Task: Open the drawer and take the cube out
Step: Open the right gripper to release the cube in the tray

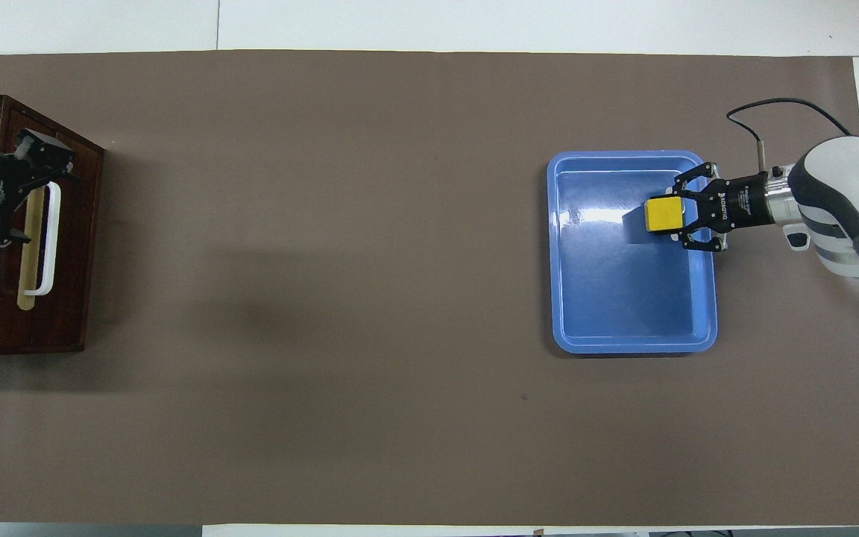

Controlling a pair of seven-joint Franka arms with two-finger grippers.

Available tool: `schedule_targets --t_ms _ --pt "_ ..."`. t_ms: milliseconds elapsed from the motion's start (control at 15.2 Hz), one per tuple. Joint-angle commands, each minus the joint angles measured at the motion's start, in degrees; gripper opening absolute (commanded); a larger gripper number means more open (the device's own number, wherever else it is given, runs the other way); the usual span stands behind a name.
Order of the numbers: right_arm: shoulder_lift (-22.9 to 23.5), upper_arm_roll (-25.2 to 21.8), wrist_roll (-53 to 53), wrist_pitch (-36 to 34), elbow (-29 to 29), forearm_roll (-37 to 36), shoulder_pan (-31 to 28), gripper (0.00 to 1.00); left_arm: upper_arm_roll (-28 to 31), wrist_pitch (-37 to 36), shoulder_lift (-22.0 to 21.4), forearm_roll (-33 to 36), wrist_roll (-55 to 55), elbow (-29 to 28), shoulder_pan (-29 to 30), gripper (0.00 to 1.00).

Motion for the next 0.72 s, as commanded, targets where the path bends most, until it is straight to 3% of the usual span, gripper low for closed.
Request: schedule_targets --t_ms 0,66,198,461,658 --pt "0.1 0.5 -1.1 1.0 -0.2 -0.8 -0.2 0.33 0.5 -5.7 -2.1 -2.5 12.1 0.0 -0.1 1.00" --pt "0.1 0.4 -1.9 1.0 -0.2 -0.8 -0.1 0.73 0.5 -7.4 -2.7 -2.8 16.6 0.2 -0.2 1.00" --pt "0.1 0.4 -3.1 0.8 -0.3 -0.9 -0.2 0.97 0.5 -11.5 -3.5 -2.9 23.5 0.9 -0.2 1.00" --pt "0.0 0.4 -3.1 0.2 -0.1 -1.3 -0.3 1.00 0.2 -17.5 -5.6 -4.0 30.4 1.0 -0.9 1.00" --pt "-0.4 0.4 -2.4 -2.7 1.3 -1.5 -0.6 1.00 0.0 -16.9 -5.7 -4.9 31.7 0.6 -1.1 1.00"
